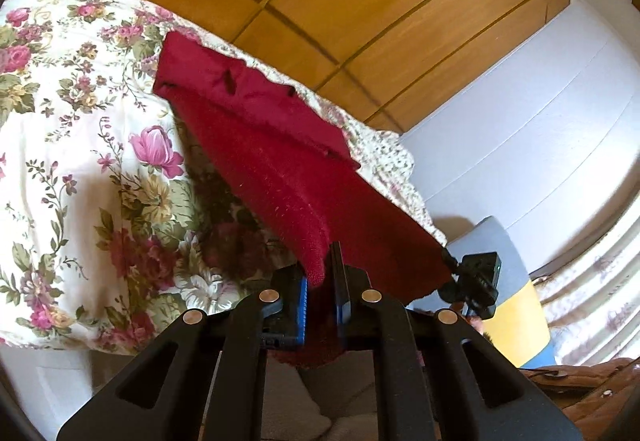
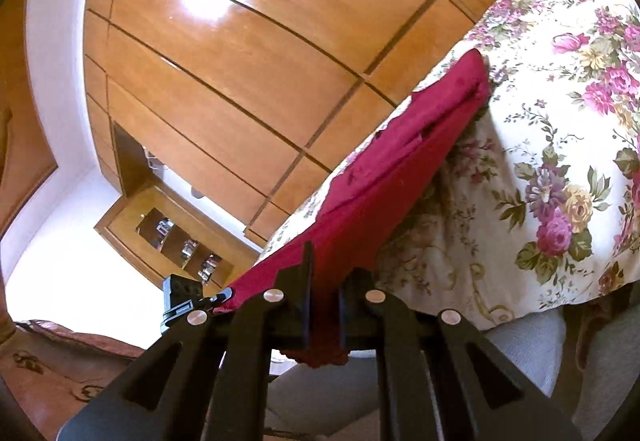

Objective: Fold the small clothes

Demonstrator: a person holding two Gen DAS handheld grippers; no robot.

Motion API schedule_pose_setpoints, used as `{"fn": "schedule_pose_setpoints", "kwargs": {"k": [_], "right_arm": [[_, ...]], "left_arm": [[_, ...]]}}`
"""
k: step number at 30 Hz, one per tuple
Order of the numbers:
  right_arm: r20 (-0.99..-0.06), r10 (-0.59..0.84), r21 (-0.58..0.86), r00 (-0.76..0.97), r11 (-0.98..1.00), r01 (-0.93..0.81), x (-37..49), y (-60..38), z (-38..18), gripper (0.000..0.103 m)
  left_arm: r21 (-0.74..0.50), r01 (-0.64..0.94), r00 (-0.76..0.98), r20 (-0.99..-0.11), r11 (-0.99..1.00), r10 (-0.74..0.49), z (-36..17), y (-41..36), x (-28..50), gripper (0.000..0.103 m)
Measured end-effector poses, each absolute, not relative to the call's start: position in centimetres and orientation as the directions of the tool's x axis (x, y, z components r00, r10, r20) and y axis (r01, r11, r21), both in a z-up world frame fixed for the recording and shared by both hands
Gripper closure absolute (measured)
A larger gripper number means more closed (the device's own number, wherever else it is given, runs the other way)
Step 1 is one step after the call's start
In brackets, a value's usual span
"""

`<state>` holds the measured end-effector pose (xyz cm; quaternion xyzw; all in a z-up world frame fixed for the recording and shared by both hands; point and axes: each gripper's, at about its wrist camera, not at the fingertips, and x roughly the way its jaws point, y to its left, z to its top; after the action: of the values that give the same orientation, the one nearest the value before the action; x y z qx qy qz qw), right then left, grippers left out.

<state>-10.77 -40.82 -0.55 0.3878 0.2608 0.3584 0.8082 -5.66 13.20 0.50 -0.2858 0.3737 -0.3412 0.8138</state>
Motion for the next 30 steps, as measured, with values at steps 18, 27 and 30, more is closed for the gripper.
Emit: {"fn": "schedule_pose_setpoints", "kwargs": {"k": [18,27,30], "right_arm": [[0.107,0.868,0.779,0.485,0.230,-0.584,-16.9,-42.0,3.3,0.094],[0.046,0.795,0.880,0.605,0.254,-0.401,-10.0,-44.6,2.6,0.091],[0.030,0.784,0.899,0.620,0.250,-0.360,-6.7,-44.9,2.5,0.091]], "left_arm": [[-0.929,0.320,0.367,-0.060,0.187,-0.928,2.7,18.7,-10.6,0.095],[-0.936,0.279,0.345,-0.111,0.215,-0.932,2.0,18.0,-1.7,0.095],[-0.946,0.248,0.360,-0.108,0.207,-0.927,1.5,18.2,1.9,0.095]]}}
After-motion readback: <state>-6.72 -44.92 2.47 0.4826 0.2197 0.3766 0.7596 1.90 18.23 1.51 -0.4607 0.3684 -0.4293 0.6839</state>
